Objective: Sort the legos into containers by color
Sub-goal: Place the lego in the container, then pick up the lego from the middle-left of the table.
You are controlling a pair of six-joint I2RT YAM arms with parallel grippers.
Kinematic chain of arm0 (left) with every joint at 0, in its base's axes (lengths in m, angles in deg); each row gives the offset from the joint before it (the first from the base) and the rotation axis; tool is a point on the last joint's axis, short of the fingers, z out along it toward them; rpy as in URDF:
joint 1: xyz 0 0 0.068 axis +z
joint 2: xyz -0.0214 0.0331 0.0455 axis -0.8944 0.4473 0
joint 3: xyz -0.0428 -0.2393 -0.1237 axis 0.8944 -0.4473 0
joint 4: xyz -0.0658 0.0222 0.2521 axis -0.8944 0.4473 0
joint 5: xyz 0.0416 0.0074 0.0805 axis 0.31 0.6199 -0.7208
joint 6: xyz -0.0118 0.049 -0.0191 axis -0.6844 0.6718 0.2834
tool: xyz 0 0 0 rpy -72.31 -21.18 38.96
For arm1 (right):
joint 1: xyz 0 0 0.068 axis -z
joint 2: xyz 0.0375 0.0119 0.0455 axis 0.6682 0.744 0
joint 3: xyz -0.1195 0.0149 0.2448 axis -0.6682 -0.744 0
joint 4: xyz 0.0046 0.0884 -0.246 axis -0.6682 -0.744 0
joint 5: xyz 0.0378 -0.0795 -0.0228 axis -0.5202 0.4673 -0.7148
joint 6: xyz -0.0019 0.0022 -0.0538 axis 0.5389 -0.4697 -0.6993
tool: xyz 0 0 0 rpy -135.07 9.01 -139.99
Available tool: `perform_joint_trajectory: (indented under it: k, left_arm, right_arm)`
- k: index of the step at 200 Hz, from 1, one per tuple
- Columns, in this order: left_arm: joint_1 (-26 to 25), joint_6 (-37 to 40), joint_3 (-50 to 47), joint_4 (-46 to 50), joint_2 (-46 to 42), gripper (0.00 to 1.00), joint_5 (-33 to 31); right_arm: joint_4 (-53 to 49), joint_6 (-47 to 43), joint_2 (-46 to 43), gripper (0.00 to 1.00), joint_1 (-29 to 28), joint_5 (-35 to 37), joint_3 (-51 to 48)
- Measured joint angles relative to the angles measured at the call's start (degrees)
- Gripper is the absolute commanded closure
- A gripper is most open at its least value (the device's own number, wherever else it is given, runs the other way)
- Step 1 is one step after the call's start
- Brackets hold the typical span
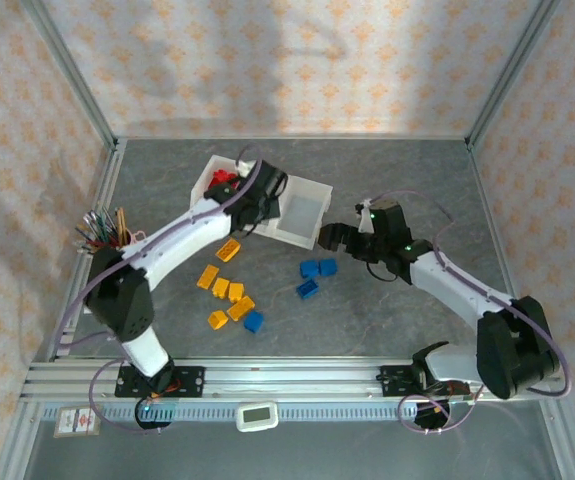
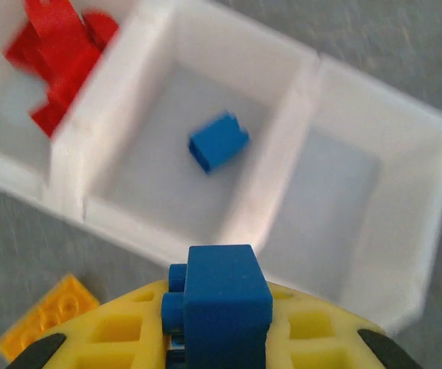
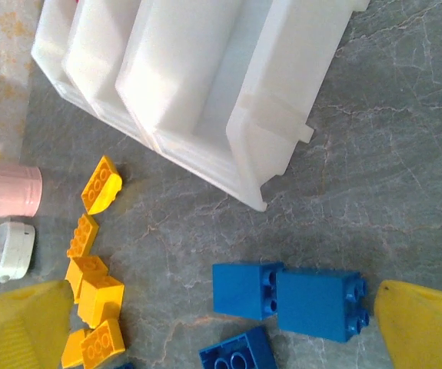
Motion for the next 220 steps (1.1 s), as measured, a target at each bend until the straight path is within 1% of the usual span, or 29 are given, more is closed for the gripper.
perform_joint_trajectory:
  k: [18, 30, 39, 53, 70, 79, 89, 108, 119, 135, 155, 171, 190, 220]
  left_arm:
    - [3.2, 2.9, 6.4, -0.4, 7.2, 0.77, -0.7]
    - [4.7, 4.4, 9.9, -0.9, 11.9, 0.76, -0.7]
    - [5.5, 5.2, 12.0, -1.0, 15.0, 0.75, -0.7]
    - [6.5, 6.2, 15.5, -0.8, 20.1, 0.66, -0.6]
    - [7.3, 7.6, 17.9, -0.4, 24.2, 0.50, -0.4]
    - [7.6, 7.6, 18.1, 0.2, 24.9, 0.45, -0.4]
    - [7.7, 8.0, 18.1, 0.8, 24.9, 0.42, -0.2]
    - [7.8, 8.3, 18.0, 1.1, 23.5, 0.41, 1.2]
    - [7.8, 8.3, 16.4, 0.7, 21.2, 0.41, 2.5]
    - [7.4, 8.2, 11.7, 0.0, 15.6, 0.41, 4.3]
    - [5.4, 8.2, 4.4, -1.0, 6.8, 0.41, 6.0]
    - [2.2, 7.6, -1.2, -2.3, 0.5, 0.41, 7.6]
    - [-2.4, 6.7, -8.3, -4.7, -4.6, 0.40, 9.7]
    - [-10.1, 4.5, -17.4, -7.1, -6.6, 0.36, 12.6]
  right_arm:
    - [0.8, 0.4, 1.8, 0.00, 0.0, 0.3, 1.2]
    - [1.3, 0.8, 2.5, 0.00, 0.0, 0.7, 1.9]
    - [1.7, 0.8, 2.8, 0.00, 0.0, 0.9, 2.5]
    - [2.1, 0.8, 3.2, 0.00, 0.0, 1.1, 3.2]
    - [2.3, 0.9, 3.2, 0.00, 0.0, 1.4, 3.7]
    - [2.3, 0.9, 3.3, 0.00, 0.0, 1.6, 3.8]
    - [2.3, 0.9, 3.2, 0.00, 0.0, 1.7, 3.9]
    - [2.1, 0.7, 3.2, 0.00, 0.0, 2.0, 4.0]
    - [1.8, 0.6, 3.2, 0.00, 0.2, 2.2, 4.0]
    - [1.1, 0.5, 2.8, 0.00, 0.8, 2.1, 3.9]
    - [0.7, 0.5, 0.6, 0.00, 2.4, 2.1, 2.1]
    - [-0.2, 0.2, -1.4, 0.00, 3.8, 2.1, -0.3]
    - [-1.4, -0.4, -3.5, 0.00, 5.2, 1.9, -3.5]
    - [-3.3, -1.0, -5.6, 0.00, 6.9, 1.9, -8.3]
